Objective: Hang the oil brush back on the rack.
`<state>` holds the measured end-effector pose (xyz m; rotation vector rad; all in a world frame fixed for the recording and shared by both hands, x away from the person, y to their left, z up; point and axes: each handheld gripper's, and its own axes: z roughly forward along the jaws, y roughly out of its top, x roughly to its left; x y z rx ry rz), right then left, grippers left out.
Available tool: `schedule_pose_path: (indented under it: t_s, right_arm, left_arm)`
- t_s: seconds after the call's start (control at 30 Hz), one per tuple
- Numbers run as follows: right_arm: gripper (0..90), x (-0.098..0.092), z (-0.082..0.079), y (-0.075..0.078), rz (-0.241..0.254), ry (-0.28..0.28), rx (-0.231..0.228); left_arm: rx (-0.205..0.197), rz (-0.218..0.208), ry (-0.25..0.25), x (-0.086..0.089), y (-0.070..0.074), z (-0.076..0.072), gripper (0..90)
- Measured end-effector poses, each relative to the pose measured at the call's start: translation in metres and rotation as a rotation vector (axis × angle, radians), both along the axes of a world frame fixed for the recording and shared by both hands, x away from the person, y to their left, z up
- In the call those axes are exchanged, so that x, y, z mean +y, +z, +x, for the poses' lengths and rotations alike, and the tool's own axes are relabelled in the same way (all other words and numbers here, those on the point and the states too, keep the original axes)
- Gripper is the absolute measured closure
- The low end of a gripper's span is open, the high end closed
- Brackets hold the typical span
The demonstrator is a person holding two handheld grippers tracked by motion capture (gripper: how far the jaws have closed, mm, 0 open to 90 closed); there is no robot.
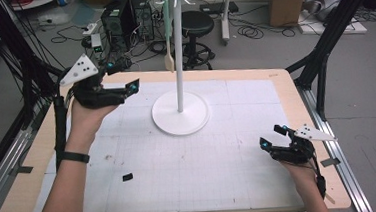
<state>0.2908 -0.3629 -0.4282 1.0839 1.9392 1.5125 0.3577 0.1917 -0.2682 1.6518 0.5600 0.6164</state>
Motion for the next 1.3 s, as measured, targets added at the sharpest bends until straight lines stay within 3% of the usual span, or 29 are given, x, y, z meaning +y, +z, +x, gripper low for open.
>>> schedule_pose_path:
  t_s: [0.2,0.43,0.5,0.67,0.73,0.93,1.3]
  right_arm:
    - [16.9,0.0,0.002,0.0,0.004,-0.003,0.004]
    - [16.9,-0.001,0.0,0.001,0.001,-0.008,0.003]
    - [16.9,-0.002,0.0,0.001,0.002,-0.012,-0.001]
    - [16.9,-0.003,0.0,0.002,0.003,-0.018,-0.001]
    - [16.9,-0.004,0.0,0.002,0.005,-0.02,0.0]
    - [16.9,-0.004,-0.001,0.002,0.005,-0.025,-0.003]
    - [16.9,-0.005,-0.002,0.003,0.002,-0.03,-0.005]
  left_arm:
    - [-0.005,0.052,0.012,0.015,-0.036,-0.021,19.6]
    - [0.027,0.032,0.022,0.034,-0.079,-0.039,18.4]
    - [0.038,0.045,0.029,0.038,-0.088,-0.043,17.8]
    - [0.054,0.026,0.034,0.047,-0.109,-0.054,17.2]
    - [0.062,0.039,0.038,0.048,-0.114,-0.056,16.6]
    - [0.071,0.019,0.037,0.054,-0.127,-0.061,16.1]
    - [0.07,0.005,0.04,0.056,-0.131,-0.061,16.1]
